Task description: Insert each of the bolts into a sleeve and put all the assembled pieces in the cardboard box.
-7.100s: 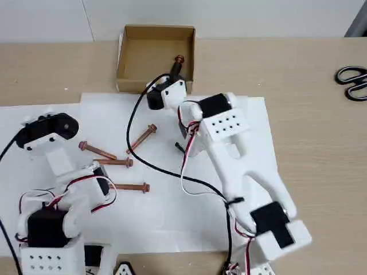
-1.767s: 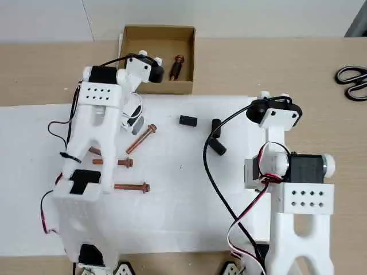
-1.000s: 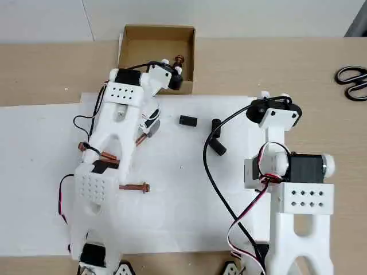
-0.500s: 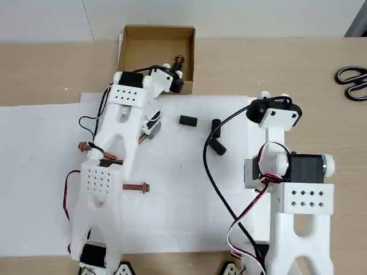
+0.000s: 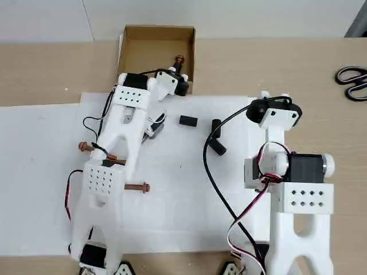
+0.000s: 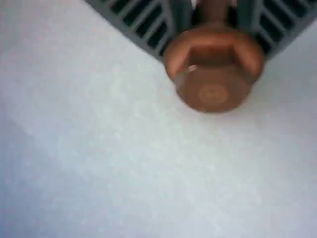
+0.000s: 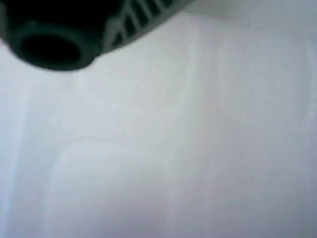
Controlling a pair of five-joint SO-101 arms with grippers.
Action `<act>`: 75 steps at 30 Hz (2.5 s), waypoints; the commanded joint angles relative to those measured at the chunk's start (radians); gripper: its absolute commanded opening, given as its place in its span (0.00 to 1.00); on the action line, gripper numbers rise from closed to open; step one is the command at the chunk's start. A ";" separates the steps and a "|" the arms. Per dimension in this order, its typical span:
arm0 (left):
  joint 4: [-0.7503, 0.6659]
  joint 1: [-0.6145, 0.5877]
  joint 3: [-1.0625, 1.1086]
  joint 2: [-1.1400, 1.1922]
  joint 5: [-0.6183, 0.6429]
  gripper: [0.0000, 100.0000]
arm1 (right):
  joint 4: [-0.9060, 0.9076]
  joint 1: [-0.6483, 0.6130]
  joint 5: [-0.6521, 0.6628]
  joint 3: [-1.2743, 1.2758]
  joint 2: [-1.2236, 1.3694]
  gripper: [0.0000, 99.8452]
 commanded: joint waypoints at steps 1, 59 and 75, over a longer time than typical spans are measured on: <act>0.006 -0.006 -0.021 -0.002 0.014 0.01 | 0.002 0.008 -0.009 -0.003 -0.025 0.00; -0.041 0.049 0.691 -1.629 0.865 0.01 | -0.156 -0.254 -0.014 0.161 -0.545 0.00; -0.311 0.216 1.033 -1.949 0.945 0.01 | -0.587 -0.598 -0.011 0.539 -0.875 0.00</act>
